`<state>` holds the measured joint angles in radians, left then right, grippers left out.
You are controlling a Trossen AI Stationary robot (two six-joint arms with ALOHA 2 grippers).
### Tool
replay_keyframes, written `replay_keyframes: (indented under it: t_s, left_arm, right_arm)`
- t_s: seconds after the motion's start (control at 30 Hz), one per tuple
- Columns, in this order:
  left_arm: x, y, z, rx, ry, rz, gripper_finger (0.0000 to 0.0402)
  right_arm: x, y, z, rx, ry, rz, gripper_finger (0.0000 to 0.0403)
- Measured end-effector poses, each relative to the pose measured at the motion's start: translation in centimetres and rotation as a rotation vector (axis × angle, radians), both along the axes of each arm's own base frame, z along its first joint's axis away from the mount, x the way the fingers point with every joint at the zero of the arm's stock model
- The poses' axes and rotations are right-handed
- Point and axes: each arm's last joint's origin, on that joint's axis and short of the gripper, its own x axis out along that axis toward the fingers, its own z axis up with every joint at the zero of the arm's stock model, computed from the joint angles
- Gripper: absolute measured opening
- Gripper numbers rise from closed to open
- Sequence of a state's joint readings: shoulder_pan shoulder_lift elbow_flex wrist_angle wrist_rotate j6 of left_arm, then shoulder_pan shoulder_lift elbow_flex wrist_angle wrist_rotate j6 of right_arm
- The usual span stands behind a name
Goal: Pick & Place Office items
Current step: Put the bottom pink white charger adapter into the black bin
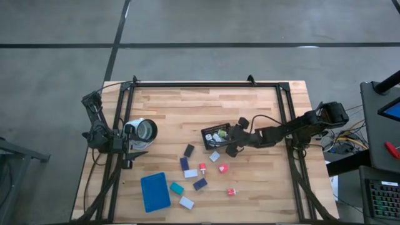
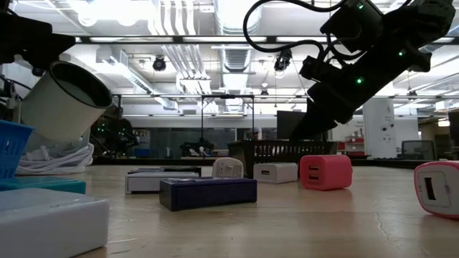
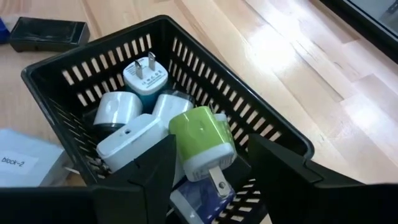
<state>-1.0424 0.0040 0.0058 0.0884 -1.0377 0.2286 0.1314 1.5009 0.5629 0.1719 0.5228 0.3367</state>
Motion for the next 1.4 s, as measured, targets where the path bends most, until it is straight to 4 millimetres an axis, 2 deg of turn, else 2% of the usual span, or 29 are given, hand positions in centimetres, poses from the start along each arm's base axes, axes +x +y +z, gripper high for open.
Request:
replay_keyframes:
  t_s: [0.37, 0.57, 0.73, 0.9, 1.03, 1.23, 1.4]
  left_arm:
    - [0.0, 0.0, 0.0, 0.000, 0.000, 0.000, 0.0225]
    - [0.0, 0.0, 0.0, 0.000, 0.000, 0.000, 0.0225]
    - [0.0, 0.0, 0.0, 0.000, 0.000, 0.000, 0.0225]
    - [0.0, 0.0, 0.0, 0.000, 0.000, 0.000, 0.0225]
    - [0.0, 0.0, 0.0, 0.000, 0.000, 0.000, 0.0225]
    - [0.0, 0.0, 0.0, 0.000, 0.000, 0.000, 0.0225]
    - [0.0, 0.0, 0.0, 0.000, 0.000, 0.000, 0.0225]
  right_arm:
    - [0.2, 0.8, 0.8, -0.049, -0.031, 0.085, 0.0199]
    - [-0.2, 2.1, 1.8, -0.075, -0.060, 0.157, 0.0218]
    - [-1.1, 4.3, 3.2, -0.062, -0.109, 0.245, 0.0247]
    - [-2.4, 6.8, 4.5, 0.039, -0.187, 0.311, 0.0248]
    - [-3.6, 8.5, 5.0, 0.127, -0.186, 0.411, 0.0237]
    - [-4.8, 10.9, 5.2, 0.351, -0.186, 0.509, 0.0223]
    - [-5.5, 12.0, 5.0, 0.429, -0.174, 0.508, 0.0221]
